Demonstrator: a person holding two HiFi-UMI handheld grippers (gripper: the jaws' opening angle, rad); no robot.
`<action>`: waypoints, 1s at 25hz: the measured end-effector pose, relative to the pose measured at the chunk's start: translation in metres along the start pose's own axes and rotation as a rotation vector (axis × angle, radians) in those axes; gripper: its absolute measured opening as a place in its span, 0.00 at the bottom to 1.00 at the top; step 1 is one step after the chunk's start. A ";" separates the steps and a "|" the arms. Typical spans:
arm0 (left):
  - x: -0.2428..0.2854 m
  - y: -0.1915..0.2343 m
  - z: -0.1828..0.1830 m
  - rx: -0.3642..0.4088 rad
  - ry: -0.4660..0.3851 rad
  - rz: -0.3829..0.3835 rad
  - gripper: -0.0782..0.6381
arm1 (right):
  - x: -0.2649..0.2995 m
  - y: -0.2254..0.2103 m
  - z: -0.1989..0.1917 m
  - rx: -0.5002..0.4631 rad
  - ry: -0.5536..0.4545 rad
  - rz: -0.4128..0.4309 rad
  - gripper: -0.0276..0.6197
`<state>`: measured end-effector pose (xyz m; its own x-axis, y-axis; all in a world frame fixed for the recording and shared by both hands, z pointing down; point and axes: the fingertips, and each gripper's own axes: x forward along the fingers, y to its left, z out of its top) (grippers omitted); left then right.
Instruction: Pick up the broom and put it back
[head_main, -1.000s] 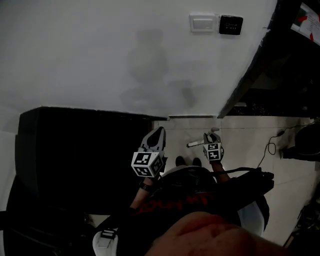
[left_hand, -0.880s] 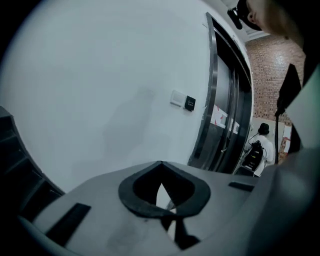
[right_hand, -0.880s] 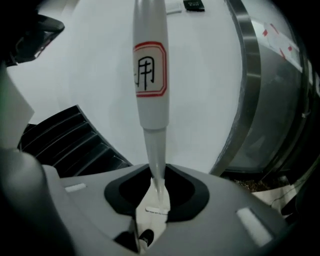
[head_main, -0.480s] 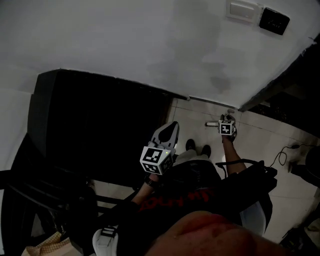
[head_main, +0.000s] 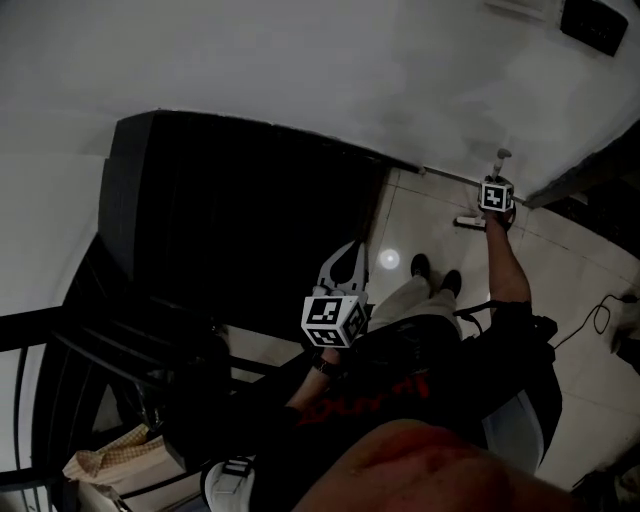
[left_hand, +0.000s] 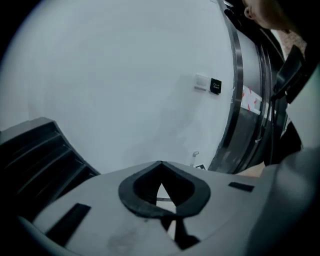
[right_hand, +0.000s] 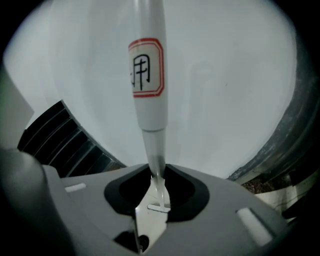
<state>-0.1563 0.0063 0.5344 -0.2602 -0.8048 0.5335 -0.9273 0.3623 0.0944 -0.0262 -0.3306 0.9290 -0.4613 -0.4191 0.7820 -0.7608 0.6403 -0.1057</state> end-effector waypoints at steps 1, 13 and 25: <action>-0.003 -0.001 -0.005 0.022 0.009 0.020 0.12 | 0.004 -0.006 0.003 0.012 0.008 -0.010 0.18; -0.030 -0.002 -0.039 0.009 0.027 0.010 0.12 | -0.006 -0.012 -0.010 0.280 0.060 0.024 0.28; -0.093 -0.012 -0.030 -0.064 -0.148 -0.206 0.12 | -0.241 0.091 -0.073 0.220 -0.298 0.005 0.05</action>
<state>-0.1129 0.0907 0.5087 -0.1090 -0.9231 0.3688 -0.9470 0.2091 0.2437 0.0497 -0.1245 0.7754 -0.5531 -0.6061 0.5716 -0.8233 0.5025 -0.2638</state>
